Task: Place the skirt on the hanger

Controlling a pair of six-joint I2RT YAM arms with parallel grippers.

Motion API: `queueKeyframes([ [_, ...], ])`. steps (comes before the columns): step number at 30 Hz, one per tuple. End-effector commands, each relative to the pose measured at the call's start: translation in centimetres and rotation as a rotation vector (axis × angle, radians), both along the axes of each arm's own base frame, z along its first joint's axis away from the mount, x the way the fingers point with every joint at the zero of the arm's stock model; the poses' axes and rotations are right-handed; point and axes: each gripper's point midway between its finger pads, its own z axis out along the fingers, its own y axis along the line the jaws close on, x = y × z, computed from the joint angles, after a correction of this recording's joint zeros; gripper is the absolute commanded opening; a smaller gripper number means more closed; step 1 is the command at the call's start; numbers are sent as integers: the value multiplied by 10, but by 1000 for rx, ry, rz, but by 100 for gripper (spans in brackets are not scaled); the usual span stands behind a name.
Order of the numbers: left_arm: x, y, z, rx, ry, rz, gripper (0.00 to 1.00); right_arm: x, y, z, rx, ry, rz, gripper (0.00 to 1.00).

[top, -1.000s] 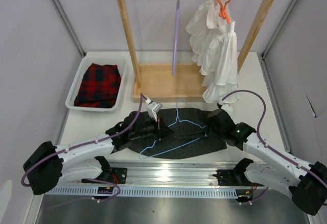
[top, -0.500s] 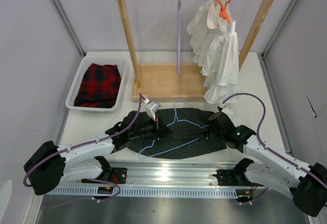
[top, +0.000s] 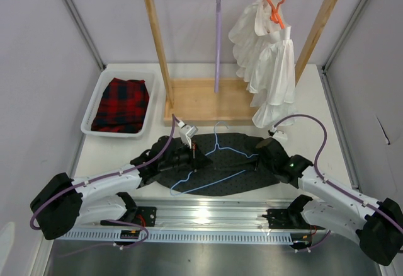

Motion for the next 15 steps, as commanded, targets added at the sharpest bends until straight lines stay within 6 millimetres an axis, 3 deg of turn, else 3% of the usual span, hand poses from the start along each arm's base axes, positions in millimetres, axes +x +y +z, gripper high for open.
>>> queueKeyframes([
  [1,4,0,5,-13,-34,-2,0,20,0,17,-4,-82,-26,34],
  [6,4,3,2,-14,-28,10,0,24,2,12,-21,-68,-17,25],
  [11,8,6,-1,-4,-32,25,0,26,-4,22,-49,-73,-30,6],
  [15,13,8,-4,0,-37,47,0,35,-12,55,-29,-118,-58,2],
])
